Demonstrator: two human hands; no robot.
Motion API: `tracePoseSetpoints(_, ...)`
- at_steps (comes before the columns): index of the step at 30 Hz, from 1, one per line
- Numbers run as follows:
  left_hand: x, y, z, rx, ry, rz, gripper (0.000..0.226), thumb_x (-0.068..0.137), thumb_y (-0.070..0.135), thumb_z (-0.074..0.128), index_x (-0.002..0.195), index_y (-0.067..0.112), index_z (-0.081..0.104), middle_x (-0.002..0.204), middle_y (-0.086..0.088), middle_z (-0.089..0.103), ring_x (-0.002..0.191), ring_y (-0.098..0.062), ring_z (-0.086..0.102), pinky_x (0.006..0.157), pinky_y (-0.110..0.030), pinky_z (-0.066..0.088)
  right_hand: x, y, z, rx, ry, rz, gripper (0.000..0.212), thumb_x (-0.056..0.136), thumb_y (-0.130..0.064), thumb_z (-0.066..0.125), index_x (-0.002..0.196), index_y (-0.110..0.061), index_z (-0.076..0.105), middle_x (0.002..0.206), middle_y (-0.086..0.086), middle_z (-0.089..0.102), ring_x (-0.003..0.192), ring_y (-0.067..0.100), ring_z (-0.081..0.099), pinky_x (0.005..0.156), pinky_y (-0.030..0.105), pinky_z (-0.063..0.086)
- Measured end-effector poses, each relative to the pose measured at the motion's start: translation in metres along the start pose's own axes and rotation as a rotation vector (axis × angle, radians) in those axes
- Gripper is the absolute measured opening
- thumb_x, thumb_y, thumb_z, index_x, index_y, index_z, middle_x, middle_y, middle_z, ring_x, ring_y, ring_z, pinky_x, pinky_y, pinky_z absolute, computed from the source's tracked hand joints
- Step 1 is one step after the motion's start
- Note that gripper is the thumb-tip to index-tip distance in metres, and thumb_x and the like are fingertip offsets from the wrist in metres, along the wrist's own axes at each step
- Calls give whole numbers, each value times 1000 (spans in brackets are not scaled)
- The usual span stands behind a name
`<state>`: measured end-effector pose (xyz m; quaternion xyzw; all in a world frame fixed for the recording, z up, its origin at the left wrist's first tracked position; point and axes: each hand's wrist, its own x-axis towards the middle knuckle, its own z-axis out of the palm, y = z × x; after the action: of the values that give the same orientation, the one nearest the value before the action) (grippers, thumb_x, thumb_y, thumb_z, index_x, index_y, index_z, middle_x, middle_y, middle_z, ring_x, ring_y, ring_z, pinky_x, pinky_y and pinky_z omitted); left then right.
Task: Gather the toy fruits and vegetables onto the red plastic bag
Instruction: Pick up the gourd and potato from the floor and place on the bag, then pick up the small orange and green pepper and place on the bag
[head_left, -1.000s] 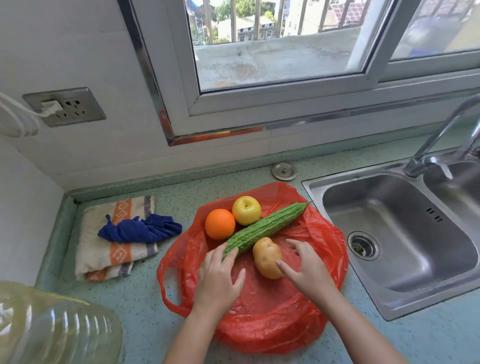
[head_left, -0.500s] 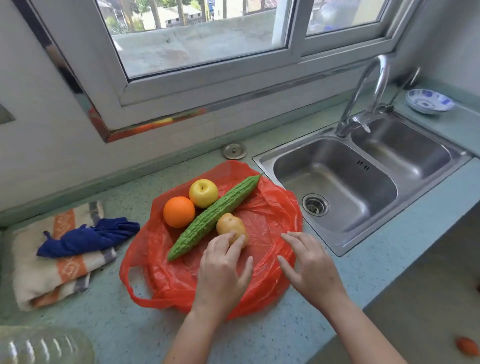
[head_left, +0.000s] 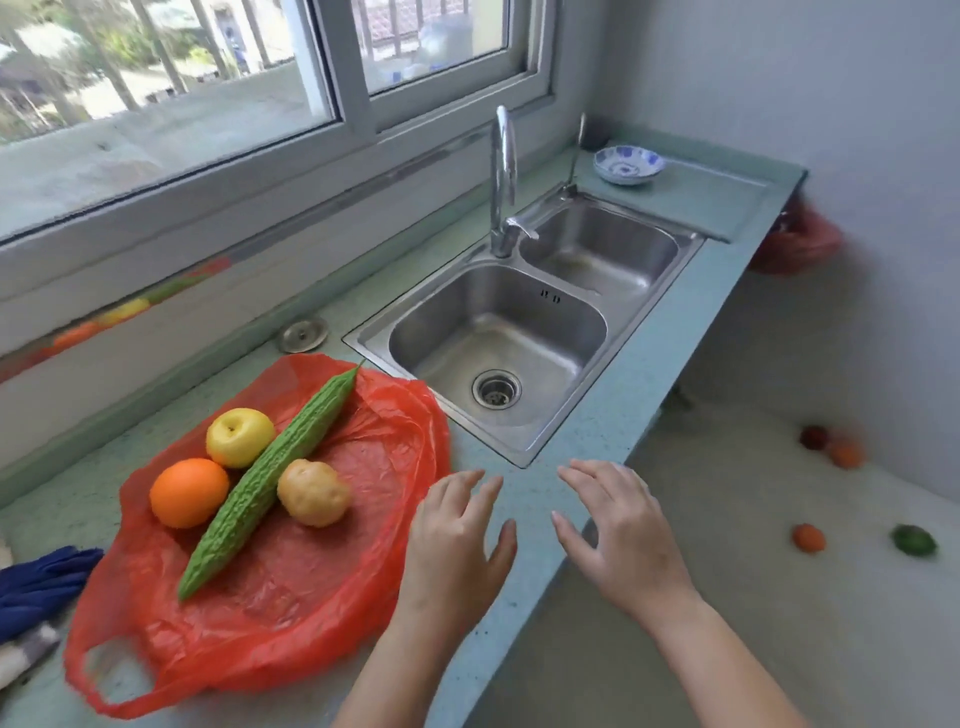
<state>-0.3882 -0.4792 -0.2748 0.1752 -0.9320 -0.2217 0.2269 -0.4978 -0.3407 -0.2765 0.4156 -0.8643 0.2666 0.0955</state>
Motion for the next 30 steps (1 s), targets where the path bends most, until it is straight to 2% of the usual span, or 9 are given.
tracePoseSetpoints(4, 14, 60, 32, -13, -29, 102, 40, 77, 34, 50, 104, 10, 66, 103, -10, 67, 94, -26, 60, 80, -34, 49, -26, 54, -35, -12, 86, 97, 42, 79, -37, 48, 104, -9, 65, 102, 8, 66, 101, 17, 47, 86, 38, 49)
tracePoseSetpoints(8, 19, 127, 70, -55, -76, 196, 40, 76, 33, 49, 105, 11, 66, 103, -10, 67, 95, -24, 57, 78, -35, 52, -58, 109, -79, -22, 165, 182, 42, 79, -36, 49, 106, -7, 64, 103, 12, 66, 102, 20, 48, 91, 36, 37)
tracePoseSetpoints(11, 21, 181, 100, -48, -139, 272, 40, 77, 32, 49, 107, 11, 64, 107, -9, 66, 98, -29, 60, 81, -39, 52, -87, 154, -115, -59, 223, 248, 41, 79, -35, 50, 106, -6, 64, 104, 12, 66, 102, 21, 49, 91, 36, 37)
tracePoseSetpoints(19, 15, 331, 183, -84, -258, 494, 42, 79, 33, 47, 111, 11, 62, 111, -7, 64, 102, -26, 57, 84, -35, 49, -187, 273, -213, -192, 302, 477, 43, 81, -36, 47, 106, -5, 64, 104, 13, 66, 97, 26, 57, 88, 31, 37)
tracePoseSetpoints(26, -1, 429, 232, -136, -348, 677, 42, 81, 35, 46, 113, 11, 60, 112, -7, 64, 103, -29, 58, 84, -38, 49, -268, 325, -287, -295, 437, 651, 43, 83, -35, 46, 107, -4, 63, 103, 13, 65, 97, 28, 58, 87, 33, 41)
tracePoseSetpoints(30, -5, 471, 263, -172, -384, 755, 43, 80, 36, 46, 113, 13, 60, 110, -5, 64, 103, -22, 53, 84, -35, 47, -302, 349, -306, -324, 476, 739, 43, 83, -35, 46, 106, -4, 63, 103, 13, 65, 98, 27, 57, 87, 31, 39)
